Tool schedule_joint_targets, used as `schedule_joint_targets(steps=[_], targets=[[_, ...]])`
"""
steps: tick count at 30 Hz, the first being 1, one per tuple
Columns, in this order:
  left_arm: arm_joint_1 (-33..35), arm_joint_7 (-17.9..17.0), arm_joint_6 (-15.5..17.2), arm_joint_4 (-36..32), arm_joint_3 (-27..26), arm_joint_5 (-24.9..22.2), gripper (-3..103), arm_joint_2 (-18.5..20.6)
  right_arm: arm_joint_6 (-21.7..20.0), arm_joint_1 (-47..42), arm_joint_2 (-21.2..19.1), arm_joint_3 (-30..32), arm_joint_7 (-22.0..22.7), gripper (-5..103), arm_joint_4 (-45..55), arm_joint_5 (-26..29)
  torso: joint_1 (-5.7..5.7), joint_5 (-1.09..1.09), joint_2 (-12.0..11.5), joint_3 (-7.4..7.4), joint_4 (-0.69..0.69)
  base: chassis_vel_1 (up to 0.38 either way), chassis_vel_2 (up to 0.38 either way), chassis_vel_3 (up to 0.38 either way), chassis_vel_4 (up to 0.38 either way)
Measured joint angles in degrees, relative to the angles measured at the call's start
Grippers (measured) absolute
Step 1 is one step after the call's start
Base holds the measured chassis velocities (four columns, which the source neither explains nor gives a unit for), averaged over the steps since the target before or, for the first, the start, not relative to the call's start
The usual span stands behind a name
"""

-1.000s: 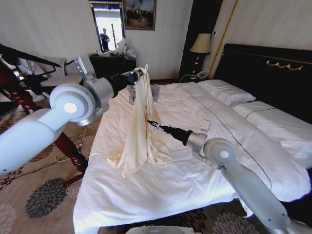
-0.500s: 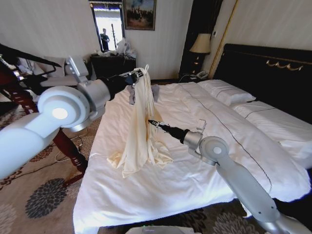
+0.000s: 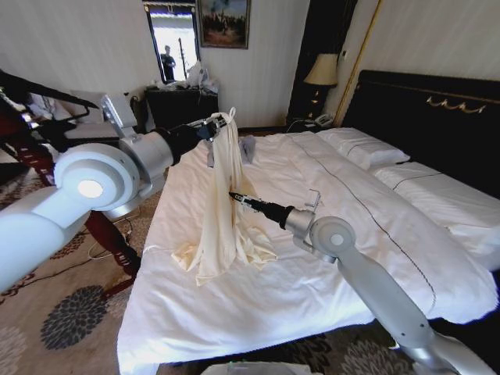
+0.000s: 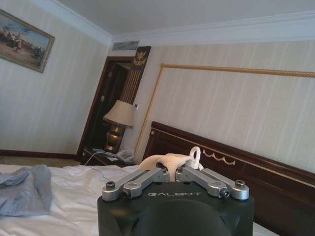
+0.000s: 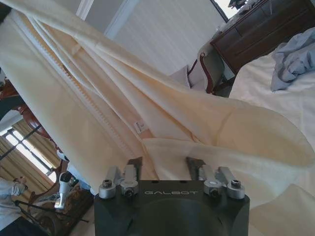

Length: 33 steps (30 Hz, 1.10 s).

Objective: Pick up the clothes from the bed and hang them on the clothes hanger.

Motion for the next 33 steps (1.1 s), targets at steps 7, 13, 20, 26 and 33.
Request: schedule_joint_targets(steps=[7,13,20,26,33], targets=[[1.5,-0.02,-0.02,-0.34,-1.92,-0.22,0,0.9,-0.04,0.68,0.19,-0.27,-0.29,28,-0.38,-1.01,0.0,0.0,0.0,0.0,0.0,0.0,0.0,0.0,0.0],[4.76,0.08,-0.01,-0.52,-5.37,-0.19,0,2.26,-0.05,0.18,-0.24,0.09,-0.43,6,-0.39,-2.11,0.0,0.0,0.0,0.0,0.0,0.0,0.0,0.0,0.0],[10.27,0.81,0.11,-1.22,-10.98,-1.09,0,5.59,-0.06,-3.93,-3.28,5.62,-1.74,0,0.02,-3.0,0.0,0.0,0.0,0.0,0.0,0.0,0.0,0.0,0.0],[13.97,1.46,0.15,-1.8,-14.46,-1.16,0,8.29,-0.03,-8.2,-6.43,10.91,-3.62,0,0.45,-4.38,0.0,0.01,0.0,0.0,0.01,0.0,0.0,0.0,0.0],[17.07,2.21,-0.13,-2.21,-16.72,0.38,0,10.31,0.12,-10.1,-10.16,16.28,-4.45,0,3.21,-4.25,0.0,0.02,0.0,0.0,0.02,0.0,0.0,0.0,0.0]])
